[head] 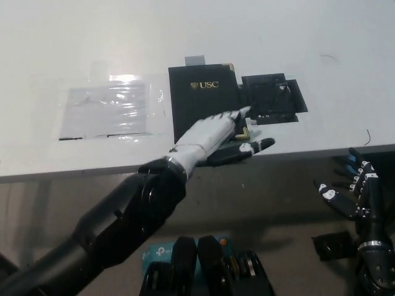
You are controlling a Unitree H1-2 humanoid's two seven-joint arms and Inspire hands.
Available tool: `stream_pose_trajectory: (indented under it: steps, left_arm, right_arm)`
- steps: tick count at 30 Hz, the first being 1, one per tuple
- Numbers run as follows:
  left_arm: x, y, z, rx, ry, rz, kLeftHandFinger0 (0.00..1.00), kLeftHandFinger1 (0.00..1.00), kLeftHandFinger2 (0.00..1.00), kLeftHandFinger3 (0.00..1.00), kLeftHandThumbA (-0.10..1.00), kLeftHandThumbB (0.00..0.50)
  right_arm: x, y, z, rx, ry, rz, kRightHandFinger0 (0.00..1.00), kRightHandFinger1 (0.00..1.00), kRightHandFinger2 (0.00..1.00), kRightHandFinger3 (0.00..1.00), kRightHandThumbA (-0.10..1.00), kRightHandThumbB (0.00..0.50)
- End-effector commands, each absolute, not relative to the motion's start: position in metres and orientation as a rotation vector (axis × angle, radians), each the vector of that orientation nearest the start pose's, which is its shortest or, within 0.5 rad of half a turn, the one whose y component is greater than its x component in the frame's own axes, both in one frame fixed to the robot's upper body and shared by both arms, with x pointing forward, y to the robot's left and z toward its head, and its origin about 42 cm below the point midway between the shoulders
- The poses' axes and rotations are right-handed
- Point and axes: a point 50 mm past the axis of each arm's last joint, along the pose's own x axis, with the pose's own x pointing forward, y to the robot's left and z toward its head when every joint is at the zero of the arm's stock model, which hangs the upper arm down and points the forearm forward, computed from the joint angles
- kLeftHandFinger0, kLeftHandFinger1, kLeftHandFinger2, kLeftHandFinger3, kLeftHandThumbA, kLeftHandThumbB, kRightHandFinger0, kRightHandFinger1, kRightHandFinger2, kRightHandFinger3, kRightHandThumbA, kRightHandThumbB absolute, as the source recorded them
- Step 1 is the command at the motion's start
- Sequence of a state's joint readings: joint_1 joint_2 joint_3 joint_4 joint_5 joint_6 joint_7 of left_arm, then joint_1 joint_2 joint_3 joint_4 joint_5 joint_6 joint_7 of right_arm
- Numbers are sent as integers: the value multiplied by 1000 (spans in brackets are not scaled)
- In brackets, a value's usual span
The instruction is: The robot uses its left hand to push the cover of the diary kept in the middle of the desk towards the right to close it
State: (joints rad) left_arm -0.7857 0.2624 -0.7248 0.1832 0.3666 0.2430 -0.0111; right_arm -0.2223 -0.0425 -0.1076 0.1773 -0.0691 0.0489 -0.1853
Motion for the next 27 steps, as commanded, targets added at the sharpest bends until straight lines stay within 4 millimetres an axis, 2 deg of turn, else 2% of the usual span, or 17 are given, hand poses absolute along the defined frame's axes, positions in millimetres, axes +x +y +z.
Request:
stream_pose_trajectory:
  steps: [1, 2, 3, 4, 6, 7, 10, 12, 15, 16, 17, 18, 19, 20, 22, 25, 27]
  left_arm:
    - [419, 65, 316, 990, -718, -491, 1000, 1000, 1000, 1000, 1000, 285]
    - [419, 65, 316, 991, -718, -491, 1000, 1000, 1000, 1000, 1000, 287]
    - [410, 67, 322, 948, -749, -487, 1000, 1000, 1000, 1000, 1000, 295]
    - [388, 71, 329, 867, -768, -495, 1000, 1000, 1000, 1000, 1000, 326]
    - [375, 76, 331, 845, -781, -483, 1000, 1000, 1000, 1000, 1000, 333]
    - [349, 89, 328, 749, -793, -459, 1000, 1000, 1000, 1000, 1000, 383]
    - [328, 116, 311, 679, -795, -418, 1000, 1000, 1000, 1000, 1000, 354]
    - [313, 148, 288, 607, -755, -347, 1000, 1000, 1000, 1000, 1000, 297]
    - [306, 177, 264, 538, -685, -241, 1000, 1000, 1000, 1000, 1000, 216]
    - [302, 193, 252, 548, -653, -168, 1000, 1000, 1000, 1000, 1000, 230]
    - [298, 206, 242, 536, -626, -140, 1000, 1000, 1000, 1000, 1000, 205]
    - [290, 231, 219, 489, -529, -66, 1000, 1000, 1000, 1000, 1000, 223]
    - [288, 233, 216, 483, -519, -59, 998, 1000, 1000, 1000, 1000, 223]
    - [283, 254, 194, 410, -467, -38, 986, 1000, 1000, 1000, 1000, 172]
    - [275, 279, 170, 415, -402, -2, 987, 1000, 1000, 1000, 1000, 128]
    - [265, 306, 148, 448, -322, 62, 995, 1000, 1000, 1000, 1000, 176]
    - [257, 329, 129, 415, -303, 95, 947, 1000, 1000, 1000, 1000, 166]
  right_arm:
    - [357, -249, 128, -95, -76, -241, 503, 688, 801, 876, 860, 50]
    - [357, -249, 128, -95, -76, -241, 503, 688, 800, 875, 864, 50]
    - [358, -249, 129, -97, -73, -242, 504, 690, 803, 875, 866, 43]
    - [359, -249, 129, -106, -80, -239, 502, 683, 796, 871, 868, 52]
    - [360, -249, 130, -105, -77, -237, 499, 679, 792, 868, 869, 53]
    - [360, -249, 130, -107, -79, -234, 508, 687, 797, 875, 866, 49]
    - [361, -250, 132, -121, -90, -225, 518, 698, 813, 893, 864, 27]
    - [362, -251, 134, -131, -91, -226, 524, 700, 811, 891, 867, 29]
    - [362, -253, 136, -121, -92, -227, 544, 715, 816, 897, 881, 43]
    - [362, -253, 135, -121, -94, -226, 543, 716, 816, 898, 884, 43]
    - [362, -251, 135, -108, -89, -230, 520, 706, 812, 892, 879, 50]
    - [361, -250, 135, -90, -78, -235, 540, 716, 814, 888, 863, 49]
    - [361, -251, 134, -88, -75, -237, 542, 716, 814, 888, 860, 49]
    - [360, -251, 134, -89, -72, -241, 561, 719, 811, 893, 868, 61]
    - [361, -252, 135, -116, -74, -240, 572, 722, 816, 901, 885, 40]
    - [363, -252, 136, -127, -85, -237, 567, 716, 815, 899, 905, 44]
    - [364, -252, 136, -135, -91, -240, 551, 708, 807, 886, 925, 56]
